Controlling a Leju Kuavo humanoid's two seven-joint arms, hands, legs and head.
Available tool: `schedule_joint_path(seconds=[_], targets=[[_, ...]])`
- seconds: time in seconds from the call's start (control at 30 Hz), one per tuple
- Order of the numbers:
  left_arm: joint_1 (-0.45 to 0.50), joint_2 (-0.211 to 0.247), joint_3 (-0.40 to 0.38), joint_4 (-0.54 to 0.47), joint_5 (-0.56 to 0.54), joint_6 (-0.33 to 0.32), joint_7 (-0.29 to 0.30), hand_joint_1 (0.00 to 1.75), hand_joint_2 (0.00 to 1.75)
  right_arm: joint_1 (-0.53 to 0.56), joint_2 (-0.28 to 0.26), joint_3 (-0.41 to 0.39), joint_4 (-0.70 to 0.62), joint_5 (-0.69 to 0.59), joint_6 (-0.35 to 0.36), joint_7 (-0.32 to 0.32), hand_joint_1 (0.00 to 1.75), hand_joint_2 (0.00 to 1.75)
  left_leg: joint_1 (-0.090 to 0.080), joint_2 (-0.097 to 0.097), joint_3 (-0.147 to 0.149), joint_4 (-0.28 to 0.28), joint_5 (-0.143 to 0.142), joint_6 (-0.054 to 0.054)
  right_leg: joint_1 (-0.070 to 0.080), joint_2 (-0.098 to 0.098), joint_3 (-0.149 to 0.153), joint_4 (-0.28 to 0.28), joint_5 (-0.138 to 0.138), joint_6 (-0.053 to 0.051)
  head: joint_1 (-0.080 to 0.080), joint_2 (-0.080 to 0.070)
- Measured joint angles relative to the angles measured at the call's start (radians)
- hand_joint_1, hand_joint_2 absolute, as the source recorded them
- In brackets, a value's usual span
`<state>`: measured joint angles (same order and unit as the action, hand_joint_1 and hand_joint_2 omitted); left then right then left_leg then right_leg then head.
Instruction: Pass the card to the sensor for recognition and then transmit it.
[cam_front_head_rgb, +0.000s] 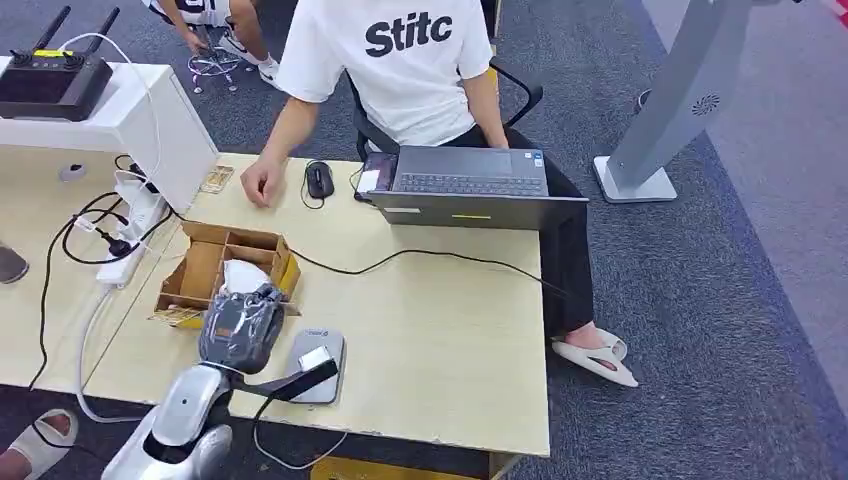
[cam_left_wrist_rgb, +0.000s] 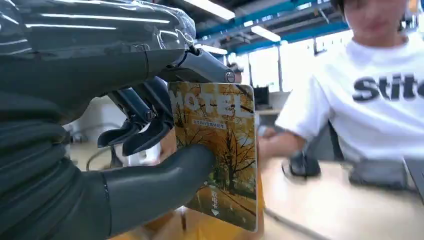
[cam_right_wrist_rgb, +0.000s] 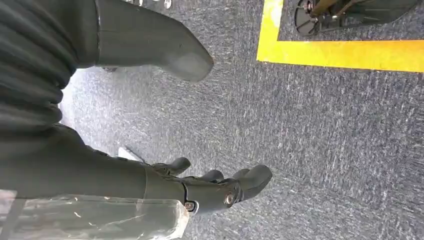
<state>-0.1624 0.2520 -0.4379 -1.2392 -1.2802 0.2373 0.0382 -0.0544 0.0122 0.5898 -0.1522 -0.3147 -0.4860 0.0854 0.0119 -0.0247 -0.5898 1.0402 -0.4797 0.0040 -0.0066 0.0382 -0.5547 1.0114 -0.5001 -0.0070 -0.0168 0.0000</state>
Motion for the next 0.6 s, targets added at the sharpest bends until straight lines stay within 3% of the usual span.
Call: schedule_joint_path(seconds=[0.2,0.37,0.47,0.6], targets=[[-0.029,0.080,0.074,-0.148,0.006,-0.011,0.007,1.75,1.75,0.002,0.000,0.000,0.000,-0.006,0.000,-0.005,0.00,1.75,0.000,0.000,0.000,0.000,0.000,0.000,0.000,0.000,0.000,0.000,0.000,0.000,0.000,0.000],[-0.071,0.126,0.141,-0.216,-0.020,0.024,0.024,1.75,1.75,0.002,0.000,0.003,0.000,-0.002,-0.002,-0.005,0.00,1.75,0.000,0.000,0.000,0.000,0.000,0.000,0.000,0.000,0.000,0.000,0.000,0.000,0.000,0.000],[-0.097,0.161,0.180,-0.214,-0.066,0.077,0.023,1.75,1.75,0.002,0.000,0.015,0.000,0.007,-0.001,-0.010,0.00,1.75,0.000,0.000,0.000,0.000,0.000,0.000,0.000,0.000,0.000,0.000,0.000,0.000,0.000,0.000],[-0.144,0.193,0.245,-0.112,-0.087,0.184,-0.006,1.75,1.75,0.001,0.000,0.025,0.000,0.016,0.000,-0.021,0.00,1.75,0.000,0.000,0.000,0.000,0.001,0.000,0.000,0.000,0.000,0.000,0.000,0.000,0.000,0.000]])
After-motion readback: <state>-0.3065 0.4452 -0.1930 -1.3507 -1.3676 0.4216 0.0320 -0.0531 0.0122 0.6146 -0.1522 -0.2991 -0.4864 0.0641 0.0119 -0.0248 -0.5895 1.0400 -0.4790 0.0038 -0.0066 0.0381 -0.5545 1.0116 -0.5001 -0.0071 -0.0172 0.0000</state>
